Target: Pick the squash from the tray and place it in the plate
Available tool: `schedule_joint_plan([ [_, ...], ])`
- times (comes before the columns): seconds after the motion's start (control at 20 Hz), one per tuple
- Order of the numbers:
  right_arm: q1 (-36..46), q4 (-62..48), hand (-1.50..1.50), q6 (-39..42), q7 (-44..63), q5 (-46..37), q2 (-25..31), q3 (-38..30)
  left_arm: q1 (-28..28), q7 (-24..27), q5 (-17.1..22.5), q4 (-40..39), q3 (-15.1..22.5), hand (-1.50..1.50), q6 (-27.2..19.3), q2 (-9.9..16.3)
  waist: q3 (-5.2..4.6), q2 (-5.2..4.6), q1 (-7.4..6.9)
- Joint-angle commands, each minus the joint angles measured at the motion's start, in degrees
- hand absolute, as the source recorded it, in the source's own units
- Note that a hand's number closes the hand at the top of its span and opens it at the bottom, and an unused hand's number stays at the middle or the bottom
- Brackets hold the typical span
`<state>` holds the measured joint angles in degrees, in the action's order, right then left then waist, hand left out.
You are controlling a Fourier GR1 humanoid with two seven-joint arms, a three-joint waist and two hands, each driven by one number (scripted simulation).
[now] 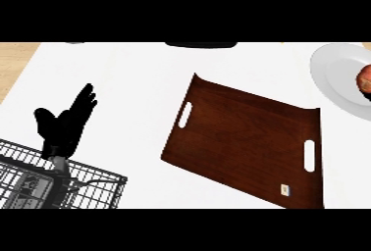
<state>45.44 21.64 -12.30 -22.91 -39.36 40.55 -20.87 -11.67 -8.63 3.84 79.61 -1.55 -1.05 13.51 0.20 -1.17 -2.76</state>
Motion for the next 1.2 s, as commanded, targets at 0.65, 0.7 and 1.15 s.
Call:
schedule_joint_plan([
  [0.65,2.9,-7.81,-1.5,11.84,-22.43,9.66,3.13,-9.3,0.12,-1.5,-1.03,0.72,1.19,0.0,-0.9,-1.75,0.23,0.02,-0.07],
  [0.7,2.16,-7.49,-1.5,17.33,-27.0,11.08,4.55,-10.05,-0.3,-0.44,0.4,-0.78,-1.47,0.0,0.45,0.5,0.16,0.22,0.86],
  [1.15,8.54,-15.42,-1.5,35.27,-12.4,18.53,8.38,-16.27,0.22,0.46,-1.11,-0.67,-0.38,0.0,-0.41,-0.76,-0.02,0.12,0.55],
])
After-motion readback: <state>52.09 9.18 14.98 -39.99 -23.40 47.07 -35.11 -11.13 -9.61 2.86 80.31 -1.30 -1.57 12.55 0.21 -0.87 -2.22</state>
